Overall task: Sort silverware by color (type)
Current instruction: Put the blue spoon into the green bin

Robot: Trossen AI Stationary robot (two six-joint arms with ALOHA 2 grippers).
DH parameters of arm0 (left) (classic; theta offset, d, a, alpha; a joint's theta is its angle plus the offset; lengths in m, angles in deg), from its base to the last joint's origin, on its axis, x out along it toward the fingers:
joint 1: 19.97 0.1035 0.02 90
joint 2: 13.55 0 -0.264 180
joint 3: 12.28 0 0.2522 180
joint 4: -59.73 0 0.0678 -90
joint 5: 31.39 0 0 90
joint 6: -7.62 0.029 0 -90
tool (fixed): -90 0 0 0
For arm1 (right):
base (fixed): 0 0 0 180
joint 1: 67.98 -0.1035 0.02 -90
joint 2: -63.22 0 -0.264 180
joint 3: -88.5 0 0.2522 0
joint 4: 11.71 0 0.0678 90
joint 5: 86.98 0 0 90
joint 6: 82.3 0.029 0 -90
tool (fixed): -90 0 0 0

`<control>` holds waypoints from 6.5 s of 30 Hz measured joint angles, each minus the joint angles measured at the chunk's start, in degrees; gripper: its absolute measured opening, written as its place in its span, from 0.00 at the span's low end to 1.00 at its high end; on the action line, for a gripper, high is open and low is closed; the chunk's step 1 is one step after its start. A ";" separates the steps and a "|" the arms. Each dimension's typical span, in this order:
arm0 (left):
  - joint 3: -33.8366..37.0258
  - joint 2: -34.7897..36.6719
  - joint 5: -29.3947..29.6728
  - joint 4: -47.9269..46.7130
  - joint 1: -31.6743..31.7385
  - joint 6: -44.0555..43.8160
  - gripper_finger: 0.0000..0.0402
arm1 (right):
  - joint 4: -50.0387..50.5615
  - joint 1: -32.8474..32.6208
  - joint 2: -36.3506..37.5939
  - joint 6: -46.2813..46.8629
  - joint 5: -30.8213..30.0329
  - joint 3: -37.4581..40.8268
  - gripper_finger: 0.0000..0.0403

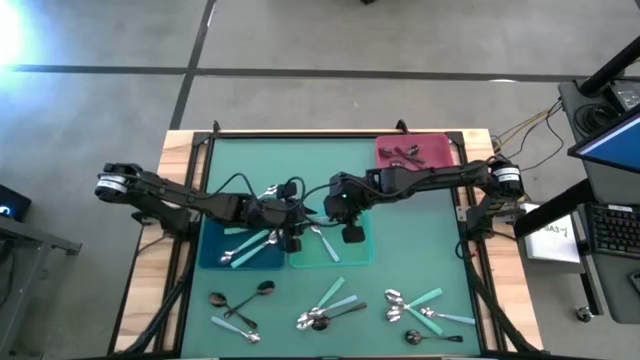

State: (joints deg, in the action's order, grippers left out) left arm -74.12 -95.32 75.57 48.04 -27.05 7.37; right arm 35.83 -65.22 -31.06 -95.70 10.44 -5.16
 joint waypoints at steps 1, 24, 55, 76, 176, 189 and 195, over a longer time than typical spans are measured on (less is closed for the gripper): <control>0.02 0.00 -0.02 -0.09 0.30 -0.02 0.28 | -0.06 0.00 0.02 -0.11 -0.08 -0.18 0.04; 0.04 0.02 -5.08 -2.15 2.62 0.46 0.10 | 0.01 0.02 0.09 -0.91 0.09 -1.46 0.04; 1.51 -6.27 -14.98 -2.53 2.90 -7.06 0.13 | 15.76 0.02 9.25 2.73 -0.05 -1.46 0.41; 0.50 -9.94 -25.11 0.44 4.29 -5.95 0.25 | 20.50 0.06 13.38 7.72 -6.05 -1.37 0.38; 4.08 20.09 -18.82 -10.09 38.44 -12.39 0.04 | -33.65 23.74 13.16 12.44 14.10 15.38 0.35; 4.04 14.59 -21.17 17.06 32.64 -12.31 0.04 | -50.09 23.31 11.17 16.44 18.16 18.52 0.35; 3.96 9.10 -23.64 29.20 32.25 -12.65 0.04 | -51.23 22.55 9.11 16.37 18.56 16.98 0.35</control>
State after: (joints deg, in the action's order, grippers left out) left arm -70.16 -86.23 51.93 77.25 5.20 -5.28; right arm -15.40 -42.66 -21.96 -79.33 28.99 11.82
